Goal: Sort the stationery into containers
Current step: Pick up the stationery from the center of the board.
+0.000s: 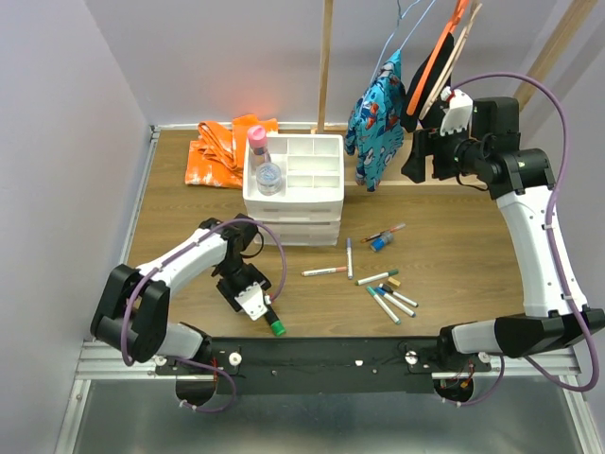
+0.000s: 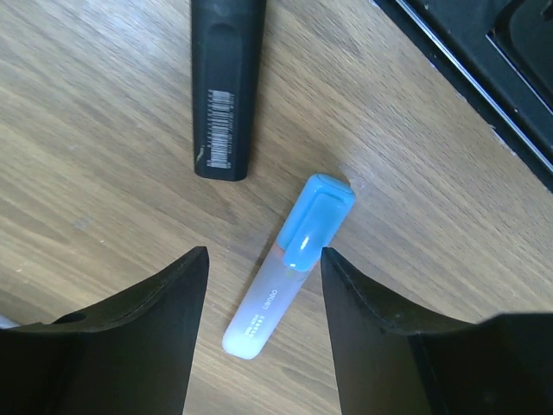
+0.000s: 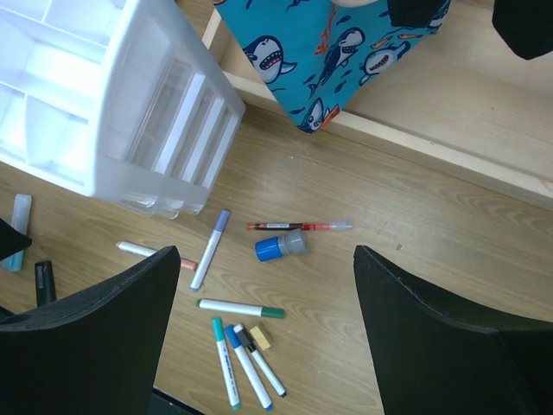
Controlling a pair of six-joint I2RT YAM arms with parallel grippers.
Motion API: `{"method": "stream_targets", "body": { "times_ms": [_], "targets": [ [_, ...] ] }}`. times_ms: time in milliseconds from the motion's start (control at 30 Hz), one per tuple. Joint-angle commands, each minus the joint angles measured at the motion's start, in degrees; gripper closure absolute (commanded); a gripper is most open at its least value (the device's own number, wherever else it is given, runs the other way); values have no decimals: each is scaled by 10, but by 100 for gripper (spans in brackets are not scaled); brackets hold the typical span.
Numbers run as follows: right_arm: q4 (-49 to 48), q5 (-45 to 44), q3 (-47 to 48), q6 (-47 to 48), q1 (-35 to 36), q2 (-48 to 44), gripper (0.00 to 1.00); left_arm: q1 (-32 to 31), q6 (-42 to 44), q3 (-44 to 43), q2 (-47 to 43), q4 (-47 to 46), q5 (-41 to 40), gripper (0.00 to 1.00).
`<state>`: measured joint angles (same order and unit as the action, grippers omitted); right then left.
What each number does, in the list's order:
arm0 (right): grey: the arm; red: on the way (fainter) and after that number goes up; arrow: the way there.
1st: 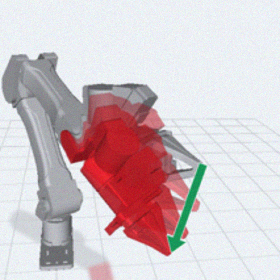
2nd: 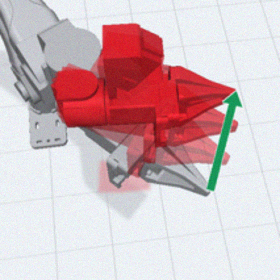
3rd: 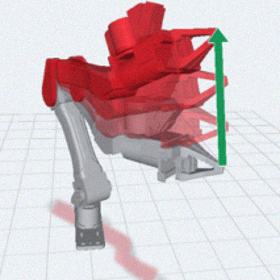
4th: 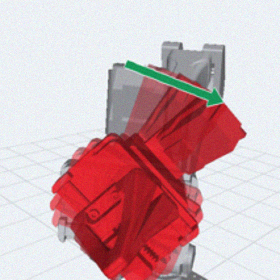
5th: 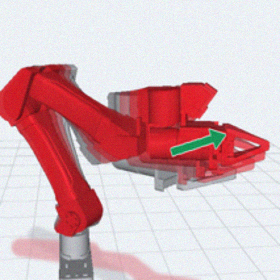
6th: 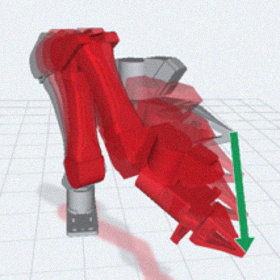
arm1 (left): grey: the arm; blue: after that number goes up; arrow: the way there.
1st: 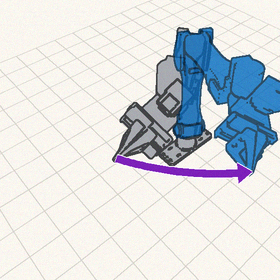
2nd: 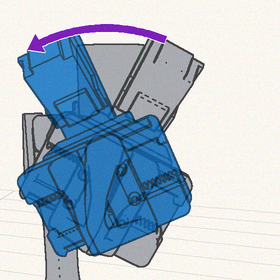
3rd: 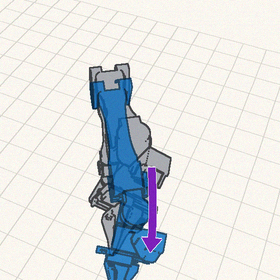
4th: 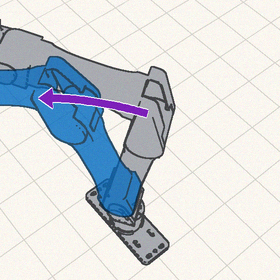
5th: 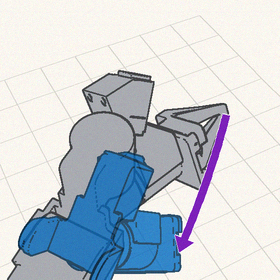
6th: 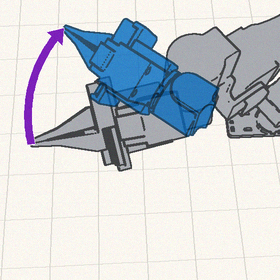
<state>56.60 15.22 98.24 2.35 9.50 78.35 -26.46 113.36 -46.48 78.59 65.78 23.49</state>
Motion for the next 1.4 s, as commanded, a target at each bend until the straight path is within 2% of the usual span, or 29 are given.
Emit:
{"method": "stream_targets", "body": {
  "times_ms": [0, 233, 433, 767, 967, 1100, 1300, 1333, 1367],
  "targets": [
    [-12, 8, -6, -4, -10, -13, 11, -4, 65, -11, 31, -8, -37, 39],
    [-12, 9, -3, -7, -20, -10, 11, -3, 78, -8, 57, -11, -60, 41],
    [-12, 9, -2, -8, -26, -9, 11, -3, 88, 29, 61, -53, -79, 46],
    [-14, 8, -5, -6, -33, -2, 11, 1, 80, 43, 41, -52, -15, 72],
    [-15, 6, -9, -4, -34, 2, 11, 0, 65, -54, -18, 71, 66, 78],
    [-18, 5, -6, -1, -34, 8, 11, -1, 46, -168, -55, 156, 124, 78],
    [-18, 0, -3, 6, -34, 19, 11, -4, -55, -303, -60, 168, 233, 78],
    [-18, -1, -2, 6, -35, 19, 11, -6, -88, -339, -53, 153, 266, 78],
    [-18, -1, -2, 7, -34, 20, 11, -7, -164, -357, -49, 132, 286, 78]
  ]
}}
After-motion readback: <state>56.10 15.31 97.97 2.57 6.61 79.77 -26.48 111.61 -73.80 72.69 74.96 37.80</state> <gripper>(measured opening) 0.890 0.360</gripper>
